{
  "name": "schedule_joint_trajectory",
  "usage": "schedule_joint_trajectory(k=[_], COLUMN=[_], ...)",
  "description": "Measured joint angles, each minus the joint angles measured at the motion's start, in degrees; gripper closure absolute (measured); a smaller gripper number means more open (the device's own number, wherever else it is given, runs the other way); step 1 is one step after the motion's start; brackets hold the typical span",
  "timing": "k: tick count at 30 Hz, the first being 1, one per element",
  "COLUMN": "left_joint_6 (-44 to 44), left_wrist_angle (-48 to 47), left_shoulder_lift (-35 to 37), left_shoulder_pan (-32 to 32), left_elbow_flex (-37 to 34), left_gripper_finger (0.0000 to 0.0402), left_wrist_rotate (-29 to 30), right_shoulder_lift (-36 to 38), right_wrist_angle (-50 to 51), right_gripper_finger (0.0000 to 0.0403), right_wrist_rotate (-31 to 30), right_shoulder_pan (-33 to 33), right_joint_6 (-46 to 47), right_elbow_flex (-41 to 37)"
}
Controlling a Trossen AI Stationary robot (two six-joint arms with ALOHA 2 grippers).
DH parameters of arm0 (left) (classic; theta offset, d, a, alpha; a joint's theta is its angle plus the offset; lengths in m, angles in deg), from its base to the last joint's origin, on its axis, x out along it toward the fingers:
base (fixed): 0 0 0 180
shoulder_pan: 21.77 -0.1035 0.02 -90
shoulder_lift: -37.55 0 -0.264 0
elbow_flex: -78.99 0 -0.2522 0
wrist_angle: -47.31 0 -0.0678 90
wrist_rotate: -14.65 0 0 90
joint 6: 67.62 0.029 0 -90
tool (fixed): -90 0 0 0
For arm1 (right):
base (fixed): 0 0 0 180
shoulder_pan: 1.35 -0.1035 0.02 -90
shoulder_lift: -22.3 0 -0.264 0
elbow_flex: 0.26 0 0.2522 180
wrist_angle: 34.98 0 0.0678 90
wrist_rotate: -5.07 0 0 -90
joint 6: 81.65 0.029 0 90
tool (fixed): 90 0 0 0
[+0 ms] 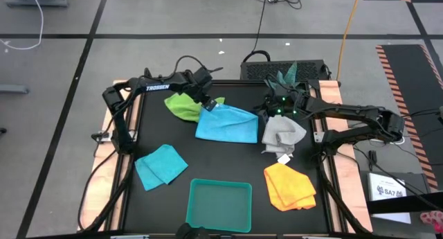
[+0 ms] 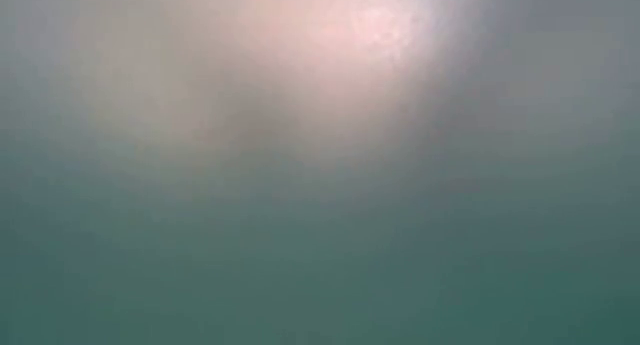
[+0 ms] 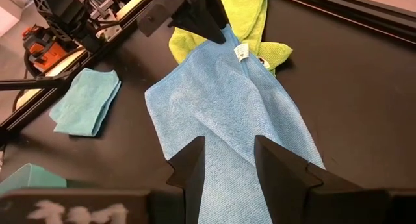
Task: Fold microfiber towels
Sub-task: Fold the right blue microfiber cloth
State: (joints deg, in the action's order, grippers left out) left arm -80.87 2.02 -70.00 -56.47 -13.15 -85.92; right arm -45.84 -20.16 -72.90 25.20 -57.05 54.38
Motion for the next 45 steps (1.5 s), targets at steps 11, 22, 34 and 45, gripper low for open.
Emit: schedule_joint_trajectory(k=[11,22,34,45], left_joint_6=[0.5,0.48,-4.04,-4.09], left_wrist_angle=[0.86,1.37,-4.74,-5.82], left_shoulder_lift=[-0.02,-0.02,3.09,3.53], left_shoulder_pan=[0.0,0.0,0.06,0.47], left_elbow_flex=[0.0,0.0,0.01,0.02], left_gripper_finger=[0.0288,0.0396,0.04,0.04], left_wrist_rotate=[-1.37,-0.12,2.93,7.41], right_shoulder_lift=[0.0,0.0,0.0,0.0], right_wrist_angle=[0.07,0.09,1.18,1.1], right_gripper_finger=[0.028,0.028,0.028,0.028], right_wrist_rotate=[-0.07,-0.15,-0.15,0.02], right_shoulder_pan=[0.0,0.0,0.0,0.0], right_joint_6=[-0.11,-0.2,-0.2,-0.39], right_elbow_flex=[0.0,0.0,0.0,0.0])
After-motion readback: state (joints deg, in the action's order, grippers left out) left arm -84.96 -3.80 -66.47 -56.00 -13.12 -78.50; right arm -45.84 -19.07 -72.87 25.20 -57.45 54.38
